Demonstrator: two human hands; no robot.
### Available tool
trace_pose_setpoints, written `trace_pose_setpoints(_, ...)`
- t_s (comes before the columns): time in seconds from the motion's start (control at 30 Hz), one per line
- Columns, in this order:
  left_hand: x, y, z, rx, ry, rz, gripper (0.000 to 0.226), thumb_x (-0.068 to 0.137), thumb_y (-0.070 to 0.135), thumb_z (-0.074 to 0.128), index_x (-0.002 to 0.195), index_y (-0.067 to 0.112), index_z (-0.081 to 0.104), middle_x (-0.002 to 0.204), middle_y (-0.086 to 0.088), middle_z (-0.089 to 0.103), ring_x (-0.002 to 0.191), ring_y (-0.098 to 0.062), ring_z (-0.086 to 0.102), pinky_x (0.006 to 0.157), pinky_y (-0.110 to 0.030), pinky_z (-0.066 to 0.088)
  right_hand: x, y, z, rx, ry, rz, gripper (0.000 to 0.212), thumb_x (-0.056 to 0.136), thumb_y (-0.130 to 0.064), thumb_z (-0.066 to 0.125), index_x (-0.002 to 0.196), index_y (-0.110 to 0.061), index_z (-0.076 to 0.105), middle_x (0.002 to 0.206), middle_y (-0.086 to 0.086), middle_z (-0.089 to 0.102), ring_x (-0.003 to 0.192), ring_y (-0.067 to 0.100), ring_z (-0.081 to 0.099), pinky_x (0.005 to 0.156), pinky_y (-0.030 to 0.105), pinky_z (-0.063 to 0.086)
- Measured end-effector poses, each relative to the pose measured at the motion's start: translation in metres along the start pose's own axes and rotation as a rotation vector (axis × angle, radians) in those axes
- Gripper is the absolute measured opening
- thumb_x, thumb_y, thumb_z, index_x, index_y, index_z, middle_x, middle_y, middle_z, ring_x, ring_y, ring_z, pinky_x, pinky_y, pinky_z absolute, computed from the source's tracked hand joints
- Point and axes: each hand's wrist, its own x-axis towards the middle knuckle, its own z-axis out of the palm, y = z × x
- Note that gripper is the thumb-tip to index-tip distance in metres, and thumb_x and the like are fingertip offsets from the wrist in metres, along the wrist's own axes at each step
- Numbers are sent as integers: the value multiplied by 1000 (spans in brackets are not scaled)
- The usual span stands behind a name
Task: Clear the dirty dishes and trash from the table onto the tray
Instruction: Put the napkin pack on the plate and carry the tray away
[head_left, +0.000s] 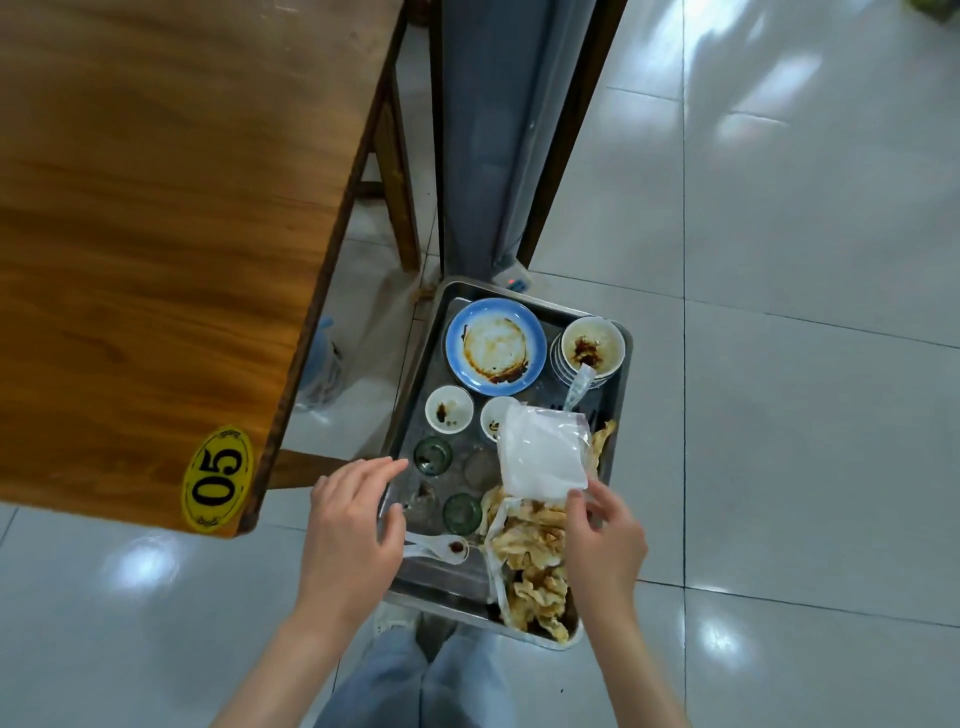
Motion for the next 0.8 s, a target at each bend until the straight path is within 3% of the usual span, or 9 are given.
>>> trace_pose_setpoints(0.07,8,1,3,-2,0,-2,45,78,2,69,119,16,61,116,-1,62,113,-17,51,101,-36,36,27,-26,16,22,-31,-40,31,91,-23,57,121,-19,61,97,-14,65,83,-2,60,63,8,46)
trace_pose_setpoints(0.17,30,4,7,-12,11,38,44,78,3,68,119,17,61,116,2,61,110,-10,47,98,-28,33,66,-56,43,76,-39,-74,26,92,-21,56,116,-16,64,83,-27,59,71,-13,58,48,2,39)
trace_pose_setpoints(0.23,48,7,11,-11,16,68,43,78,3,68,119,16,62,115,2,62,110,-12,49,98,-26,32,84,-64,56,64,-46,-75,29,93,-23,54,120,-14,62,89,-18,63,68,-10,57,47,2,37)
trace_pose_setpoints(0.33,76,9,19,-13,18,78,42,81,5,65,121,16,60,117,3,60,113,-13,49,99,-23,29,106,-62,73,28,-70,-59,35,94,-26,52,128,-15,57,93,-13,58,73,-6,53,55,4,35)
trace_pose_setpoints(0.43,100,11,29,-19,20,87,42,84,8,62,125,18,57,120,3,58,117,-13,47,100,-21,27,123,-55,89,8,-112,-57,38,95,-26,52,131,-16,54,98,-10,60,77,-3,54,64,11,43)
trace_pose_setpoints(0.57,121,12,41,-25,18,96,41,86,9,59,127,18,56,123,3,57,119,-12,45,102,-21,27,144,-49,109,-26,-185,-32,42,93,-21,53,135,-19,48,122,1,60,94,7,59,83,27,52)
trace_pose_setpoints(0.67,129,11,46,-31,11,97,42,88,11,57,129,20,53,125,5,55,121,-10,42,102,-20,25,156,-48,118,-88,-270,-28,49,89,-17,59,137,-22,46,134,1,52,118,16,52,97,37,48)
trace_pose_setpoints(0.8,132,7,49,-28,-8,81,42,89,12,57,129,21,52,126,6,54,121,-9,42,102,-18,25,159,-46,120,-117,-295,10,52,88,-17,61,137,-20,46,138,2,50,123,20,50,100,41,46)
